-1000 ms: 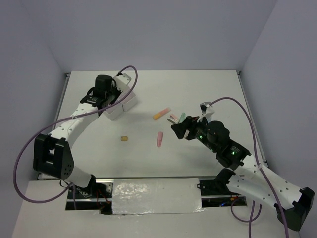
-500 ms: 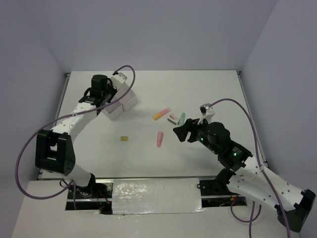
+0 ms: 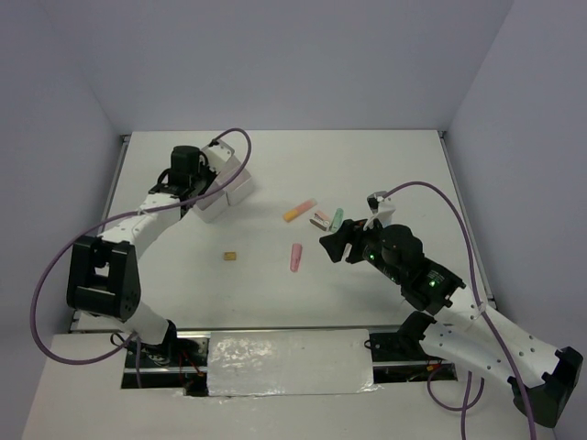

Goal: Sort the stationery into containers
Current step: Place the stationery in the storage box.

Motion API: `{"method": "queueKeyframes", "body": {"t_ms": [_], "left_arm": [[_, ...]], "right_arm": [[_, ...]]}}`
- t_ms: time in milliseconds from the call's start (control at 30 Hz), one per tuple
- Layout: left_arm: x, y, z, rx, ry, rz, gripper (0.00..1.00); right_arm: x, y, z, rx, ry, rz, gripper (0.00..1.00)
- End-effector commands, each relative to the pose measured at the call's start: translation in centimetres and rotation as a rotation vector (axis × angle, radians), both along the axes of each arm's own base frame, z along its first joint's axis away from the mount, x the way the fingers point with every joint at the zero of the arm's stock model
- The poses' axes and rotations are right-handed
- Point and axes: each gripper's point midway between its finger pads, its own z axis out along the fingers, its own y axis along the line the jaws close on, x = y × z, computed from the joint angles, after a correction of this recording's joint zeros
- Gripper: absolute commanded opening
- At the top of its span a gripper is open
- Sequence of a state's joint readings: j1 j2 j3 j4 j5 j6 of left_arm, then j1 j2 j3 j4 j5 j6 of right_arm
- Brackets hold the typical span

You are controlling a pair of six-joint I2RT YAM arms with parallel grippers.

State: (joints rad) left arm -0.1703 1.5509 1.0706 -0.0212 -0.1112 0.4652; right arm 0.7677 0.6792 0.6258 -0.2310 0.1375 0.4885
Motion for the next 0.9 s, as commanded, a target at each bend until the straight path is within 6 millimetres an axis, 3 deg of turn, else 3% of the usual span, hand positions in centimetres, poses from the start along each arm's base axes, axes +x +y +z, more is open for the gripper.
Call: {"method": "queueKeyframes", "body": {"t_ms": [0, 200, 233, 267, 300, 333, 533, 667, 733, 800, 867], "left_arm": [[1.1, 0.6, 0.2, -0.009, -0.047, 0.040, 0.27], [1.4, 1.3, -0.6, -0.002, -0.038, 0.086, 0.34], [1.5, 1.4, -0.6, -0.002, -0.040, 0.095, 0.42], [1.5, 1.4, -0.7, -0.001, -0.037, 0.099, 0.57], [1.6, 1.5, -0.5, 0.000, -0.041, 0.101, 0.93], [1.6, 1.4, -0.5, -0.003, -0.039, 0.098, 0.99], [1.4, 0.5, 0.9, -0.039, -0.048, 0.058, 1.00], [1.0, 0.3, 4.7, -0.088, -0.122, 0.068, 0.99], [0.9, 1.0, 7.8, -0.139, -0.185, 0.149, 0.99], [0.0, 1.9, 12.2, -0.238, -0.263, 0.260, 0.99], [-1.9, 4.1, 16.2, -0.361, -0.350, 0.462, 0.99]], "right_arm": [[0.2, -0.1, 1.0, 0.011, -0.038, 0.001, 0.76], [0.2, -0.3, 1.2, 0.004, -0.043, -0.003, 0.76], [0.1, -0.3, 1.2, 0.002, -0.044, -0.001, 0.76], [0.2, -0.2, 1.1, 0.001, -0.042, 0.000, 0.76], [0.2, -0.2, 1.2, 0.004, -0.045, 0.002, 0.76], [0.2, -0.1, 1.2, 0.004, -0.043, 0.001, 0.76], [0.3, 0.1, 1.2, 0.007, -0.037, 0.006, 0.76], [0.4, 0.3, 1.2, 0.012, -0.035, 0.008, 0.76], [0.4, 0.5, 1.1, 0.015, -0.031, 0.013, 0.79], [0.4, 1.1, 0.8, 0.017, -0.019, 0.036, 0.84], [0.7, 2.0, -0.5, -0.020, 0.034, 0.055, 0.85]]}}
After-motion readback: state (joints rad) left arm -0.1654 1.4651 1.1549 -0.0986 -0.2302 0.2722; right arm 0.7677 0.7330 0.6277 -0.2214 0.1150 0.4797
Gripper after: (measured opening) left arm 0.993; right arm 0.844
